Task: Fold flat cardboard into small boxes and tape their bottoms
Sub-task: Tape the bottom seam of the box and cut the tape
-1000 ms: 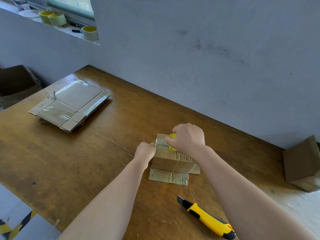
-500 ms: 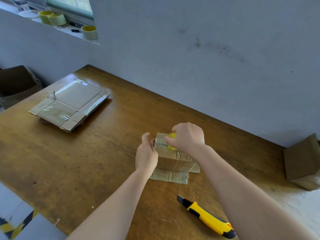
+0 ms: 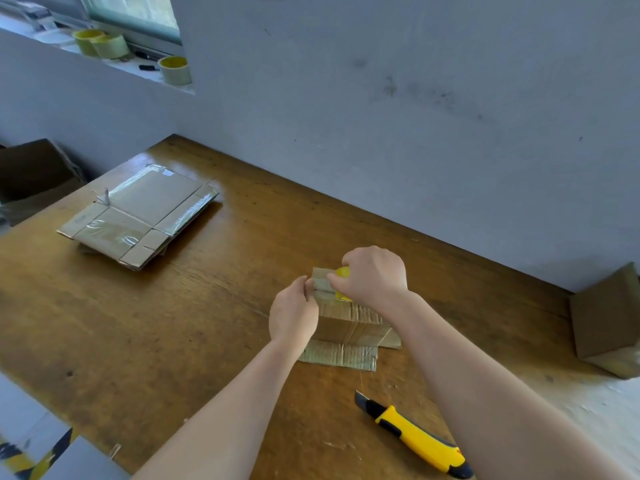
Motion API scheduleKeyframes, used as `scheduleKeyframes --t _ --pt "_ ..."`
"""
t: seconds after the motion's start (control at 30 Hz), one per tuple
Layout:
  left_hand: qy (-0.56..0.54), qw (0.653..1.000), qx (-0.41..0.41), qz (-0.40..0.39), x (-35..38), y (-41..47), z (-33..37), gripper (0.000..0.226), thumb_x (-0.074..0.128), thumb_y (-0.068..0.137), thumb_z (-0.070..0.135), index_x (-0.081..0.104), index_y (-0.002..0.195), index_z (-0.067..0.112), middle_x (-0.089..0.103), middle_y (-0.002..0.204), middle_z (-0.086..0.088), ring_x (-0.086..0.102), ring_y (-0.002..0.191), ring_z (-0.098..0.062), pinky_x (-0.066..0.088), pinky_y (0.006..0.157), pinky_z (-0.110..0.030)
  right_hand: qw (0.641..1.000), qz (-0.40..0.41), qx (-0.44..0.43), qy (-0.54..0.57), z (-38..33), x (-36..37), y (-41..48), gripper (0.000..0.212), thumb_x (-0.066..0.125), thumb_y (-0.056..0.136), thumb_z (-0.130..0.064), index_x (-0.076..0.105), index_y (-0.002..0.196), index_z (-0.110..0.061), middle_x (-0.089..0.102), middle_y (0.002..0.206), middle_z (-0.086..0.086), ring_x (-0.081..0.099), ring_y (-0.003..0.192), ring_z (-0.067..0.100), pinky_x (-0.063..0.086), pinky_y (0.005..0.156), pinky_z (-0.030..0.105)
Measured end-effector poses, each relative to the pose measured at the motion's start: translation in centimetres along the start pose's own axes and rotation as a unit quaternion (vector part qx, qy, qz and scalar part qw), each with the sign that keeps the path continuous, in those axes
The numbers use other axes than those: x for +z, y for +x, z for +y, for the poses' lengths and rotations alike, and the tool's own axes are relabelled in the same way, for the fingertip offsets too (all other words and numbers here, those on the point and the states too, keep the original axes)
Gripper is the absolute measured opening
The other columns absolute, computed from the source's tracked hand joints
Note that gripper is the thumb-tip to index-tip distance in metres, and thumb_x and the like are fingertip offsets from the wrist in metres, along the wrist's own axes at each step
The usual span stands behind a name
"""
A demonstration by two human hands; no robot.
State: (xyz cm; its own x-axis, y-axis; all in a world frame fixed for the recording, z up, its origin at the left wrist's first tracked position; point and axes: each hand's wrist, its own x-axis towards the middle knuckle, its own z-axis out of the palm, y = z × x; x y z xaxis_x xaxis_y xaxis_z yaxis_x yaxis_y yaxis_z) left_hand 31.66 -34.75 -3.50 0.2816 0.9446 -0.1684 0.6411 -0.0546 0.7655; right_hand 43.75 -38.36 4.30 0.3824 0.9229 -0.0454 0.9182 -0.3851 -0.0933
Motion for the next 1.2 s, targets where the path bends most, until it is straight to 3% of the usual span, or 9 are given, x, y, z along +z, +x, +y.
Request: scheduleKeyframes --t 0.1,0.23,0.4,0.53,0.63,0.77,0.87,1.03,1.2 --pt "-0.068 0.996 -0.051 -0.025 0.7 1.0 0.4 0.037 0.029 0.103 0.037 0.062 0.111 0.022 0.063 0.088 0.004 0.058 0.076 -0.016 0.048 0.066 -0.033 1.000 -0.004 0.001 0.009 0.2 -0.2 -0.2 0.041 0.052 0.090 -0.046 0.049 0.060 -0.019 0.049 0.060 -0.005 0.043 0.052 0.012 0.031 0.045 0.023" --pt "-0.115 0.988 -0.087 -0.062 1.4 1.7 0.7 0.041 0.028 0.103 0.040 0.051 0.135 0.026 0.063 0.119 -0.001 0.058 0.096 -0.019 0.048 0.078 -0.033 1.000 -0.021 -0.018 0.013 0.4 -0.4 -0.2 0.042 0.049 0.091 -0.054 0.061 0.072 -0.018 0.060 0.069 -0.004 0.053 0.059 0.014 0.035 0.046 0.023" --pt "-0.172 0.980 -0.084 -0.062 1.6 1.5 0.8 0.040 0.031 0.104 0.028 0.042 0.143 0.035 0.052 0.130 0.009 0.051 0.117 -0.014 0.041 0.088 -0.027 0.985 -0.060 -0.015 0.161 2.5 -1.1 0.0 0.045 0.054 0.089 -0.055 0.069 0.074 -0.015 0.061 0.067 -0.004 0.057 0.064 0.015 0.042 0.055 0.028" --pt "-0.160 0.985 -0.049 -0.046 2.0 1.6 0.6 0.034 0.031 0.104 0.020 0.052 0.127 0.033 0.059 0.115 0.005 0.055 0.087 -0.007 0.042 0.068 -0.025 0.965 -0.094 0.002 0.247 4.8 -0.5 -0.1 0.062 0.056 0.082 -0.068 0.063 0.066 -0.008 0.054 0.062 0.004 0.052 0.060 0.020 0.040 0.056 0.037" --pt "-0.135 0.989 -0.044 -0.035 2.3 1.7 0.5 0.030 0.028 0.104 0.028 0.053 0.121 0.033 0.059 0.105 0.004 0.055 0.085 -0.010 0.042 0.066 -0.028 0.954 -0.093 0.005 0.285 5.3 -0.3 -0.5 0.061 0.058 0.079 -0.071 0.049 0.056 -0.015 0.037 0.054 0.001 0.039 0.052 0.016 0.032 0.054 0.035" --pt "-0.120 0.992 -0.029 -0.033 2.4 1.8 0.3 0.031 0.027 0.104 0.029 0.055 0.118 0.033 0.059 0.099 0.008 0.055 0.090 -0.013 0.041 0.070 -0.028 0.975 -0.041 0.034 0.218 7.0 -0.9 -1.0 0.047 0.053 0.089 -0.053 0.054 0.057 -0.018 0.047 0.055 -0.003 0.049 0.059 0.021 0.034 0.051 0.029" --pt "-0.106 0.994 -0.023 -0.029 2.5 2.0 0.3 0.032 0.027 0.104 0.028 0.055 0.120 0.030 0.059 0.103 0.005 0.054 0.094 -0.015 0.039 0.070 -0.027 0.979 -0.046 0.036 0.194 7.8 -1.2 -1.2 0.038 0.053 0.087 -0.042 0.051 0.057 -0.018 0.047 0.057 -0.002 0.047 0.064 0.024 0.031 0.050 0.029" --pt "-0.068 0.997 -0.008 -0.030 2.3 2.0 0.6 0.035 0.026 0.104 0.027 0.052 0.126 0.027 0.056 0.112 0.002 0.051 0.099 -0.014 0.040 0.074 -0.026 0.992 -0.050 0.043 0.105 8.4 -1.6 -1.8 0.034 0.051 0.088 -0.051 0.063 0.074 -0.022 0.056 0.072 -0.005 0.056 0.075 0.023 0.032 0.050 0.025" --pt "-0.042 0.999 0.007 -0.030 2.1 2.0 0.6 0.038 0.024 0.104 0.025 0.049 0.132 0.024 0.057 0.124 -0.003 0.048 0.105 -0.014 0.041 0.084 -0.029 0.991 -0.085 0.100 0.006 9.5 0.1 -2.9 0.055 0.044 0.090 -0.065 0.070 0.104 -0.019 0.069 0.099 0.000 0.063 0.088 0.023 0.043 0.062 0.027"
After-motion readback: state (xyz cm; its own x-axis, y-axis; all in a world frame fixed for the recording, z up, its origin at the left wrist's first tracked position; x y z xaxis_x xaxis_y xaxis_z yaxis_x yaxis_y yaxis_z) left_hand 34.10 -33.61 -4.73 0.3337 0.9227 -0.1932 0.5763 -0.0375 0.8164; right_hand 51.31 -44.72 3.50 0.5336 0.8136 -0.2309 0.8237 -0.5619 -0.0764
